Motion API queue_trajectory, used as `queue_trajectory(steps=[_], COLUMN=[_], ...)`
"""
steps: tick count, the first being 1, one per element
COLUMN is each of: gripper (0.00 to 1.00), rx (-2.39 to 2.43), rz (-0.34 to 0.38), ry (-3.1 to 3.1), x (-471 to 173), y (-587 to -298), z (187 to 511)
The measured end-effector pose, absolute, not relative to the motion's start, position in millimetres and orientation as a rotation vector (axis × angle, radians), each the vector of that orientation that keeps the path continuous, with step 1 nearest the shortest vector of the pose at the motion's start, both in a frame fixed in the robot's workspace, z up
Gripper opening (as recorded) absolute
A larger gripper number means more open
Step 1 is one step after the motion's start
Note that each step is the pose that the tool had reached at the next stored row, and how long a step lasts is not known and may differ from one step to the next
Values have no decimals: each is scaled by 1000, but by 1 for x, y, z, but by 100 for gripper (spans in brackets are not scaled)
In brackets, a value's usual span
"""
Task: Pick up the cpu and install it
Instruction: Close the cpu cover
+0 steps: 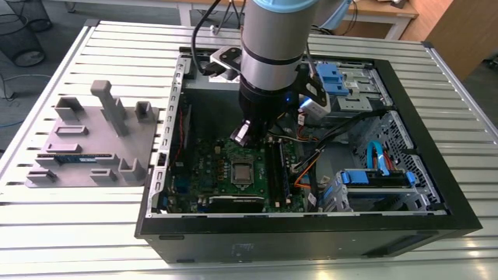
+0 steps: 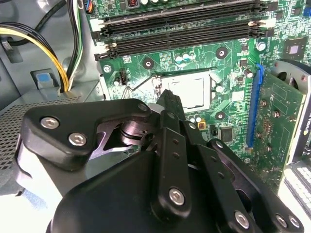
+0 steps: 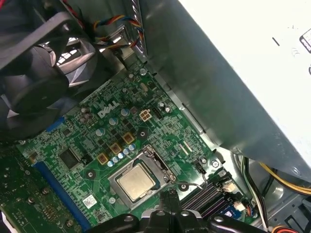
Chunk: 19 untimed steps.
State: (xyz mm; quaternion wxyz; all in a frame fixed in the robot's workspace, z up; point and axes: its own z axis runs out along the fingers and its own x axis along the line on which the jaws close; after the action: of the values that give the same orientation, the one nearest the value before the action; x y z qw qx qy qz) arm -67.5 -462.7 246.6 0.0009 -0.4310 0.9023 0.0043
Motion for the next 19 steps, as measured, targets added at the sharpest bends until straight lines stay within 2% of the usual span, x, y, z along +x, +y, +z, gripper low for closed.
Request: queue_trajectory(steps=[19], gripper=[11], rx=[-1353], rz=[12], ry=[2831], x=[-73], y=[-463], z=[246])
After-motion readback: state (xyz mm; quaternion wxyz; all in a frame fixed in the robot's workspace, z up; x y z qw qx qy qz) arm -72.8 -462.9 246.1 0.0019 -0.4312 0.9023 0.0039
